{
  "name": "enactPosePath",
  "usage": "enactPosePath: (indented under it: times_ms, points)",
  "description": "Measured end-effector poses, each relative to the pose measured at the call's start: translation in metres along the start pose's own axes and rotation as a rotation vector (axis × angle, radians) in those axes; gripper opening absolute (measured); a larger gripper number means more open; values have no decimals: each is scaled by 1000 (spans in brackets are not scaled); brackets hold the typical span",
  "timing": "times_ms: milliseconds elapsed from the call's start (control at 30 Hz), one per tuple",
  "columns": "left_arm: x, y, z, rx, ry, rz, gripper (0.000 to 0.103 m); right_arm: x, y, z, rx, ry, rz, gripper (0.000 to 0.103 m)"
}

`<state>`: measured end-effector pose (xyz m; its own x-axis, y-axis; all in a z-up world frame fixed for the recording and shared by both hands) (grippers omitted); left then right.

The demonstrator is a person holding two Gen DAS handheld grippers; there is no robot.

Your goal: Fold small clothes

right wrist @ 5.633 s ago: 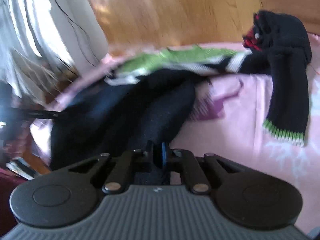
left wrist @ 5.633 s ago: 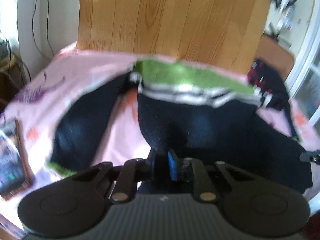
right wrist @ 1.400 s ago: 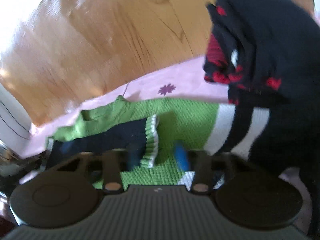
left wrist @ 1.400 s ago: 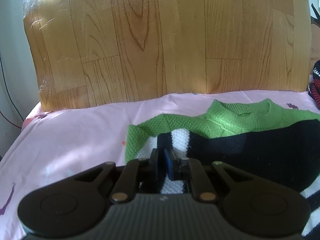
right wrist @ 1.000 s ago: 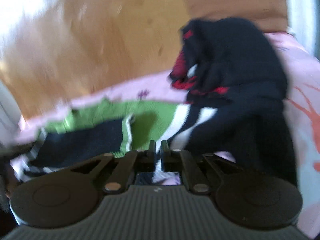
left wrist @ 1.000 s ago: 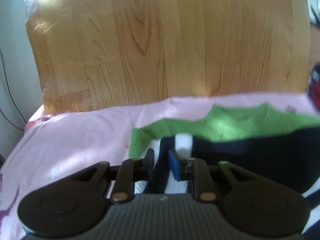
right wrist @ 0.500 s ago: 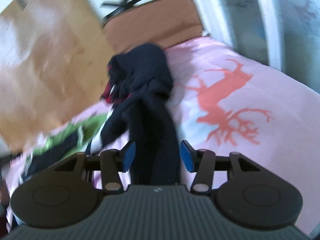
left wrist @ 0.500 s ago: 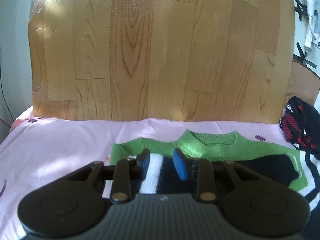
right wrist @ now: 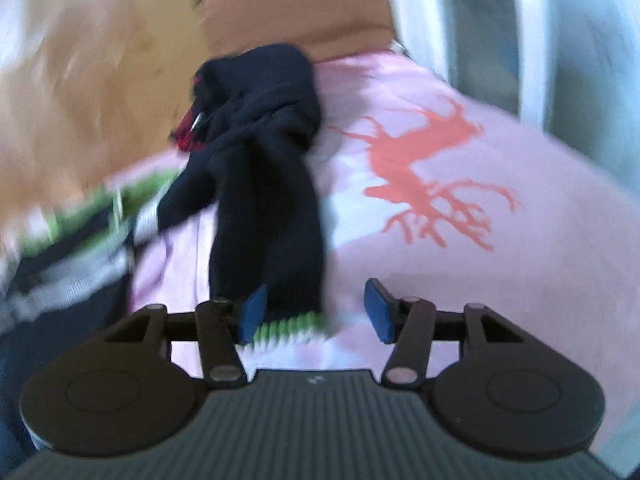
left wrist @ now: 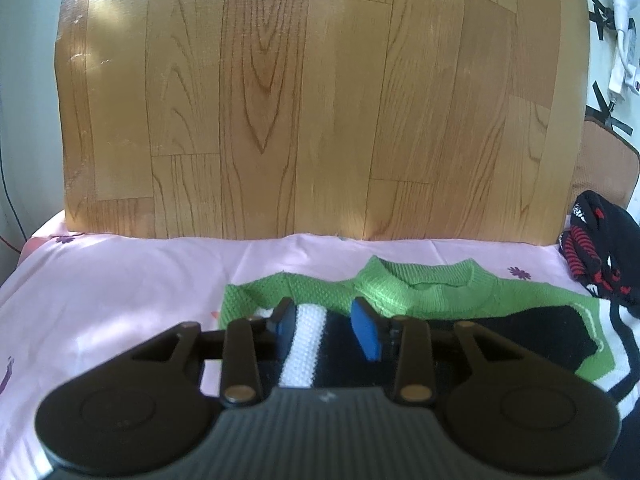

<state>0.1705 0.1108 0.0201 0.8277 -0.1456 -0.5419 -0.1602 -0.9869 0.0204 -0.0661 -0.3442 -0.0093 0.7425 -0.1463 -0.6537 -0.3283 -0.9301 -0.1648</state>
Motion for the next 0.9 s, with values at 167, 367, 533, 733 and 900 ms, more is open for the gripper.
enactPosePath:
  times_ms: [167, 367, 533, 733, 900]
  points:
    - [-3, -5, -3, -19, 10, -3, 32, 4, -16, -12, -203, 33, 66, 8]
    - [-13, -17, -10, -69, 39, -8, 36, -48, -4, -122, 101, 161, -169, 8]
    - [-22, -31, -16, -112, 61, -14, 39, -78, -90, -180, 53, 168, -464, 8]
    - [-30, -52, -22, -177, 80, -22, 41, -45, -234, -175, -65, -32, -716, 8]
    - [-30, -80, -22, -254, 67, -39, 42, -4, -334, -146, -105, -198, -830, 9]
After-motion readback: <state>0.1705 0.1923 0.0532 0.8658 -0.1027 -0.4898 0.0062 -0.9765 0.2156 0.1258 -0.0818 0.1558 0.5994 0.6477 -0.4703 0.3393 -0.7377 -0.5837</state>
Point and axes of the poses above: each gripper's, at about its wrist camera, not at the fingertips, and x roughly the way its jaws point, y to its right, z to its underside, the point moved 5 cm from there along x, roughly the way its jaws point, and after that the axes turned 4 degrees about x, right-handed, at the moved point
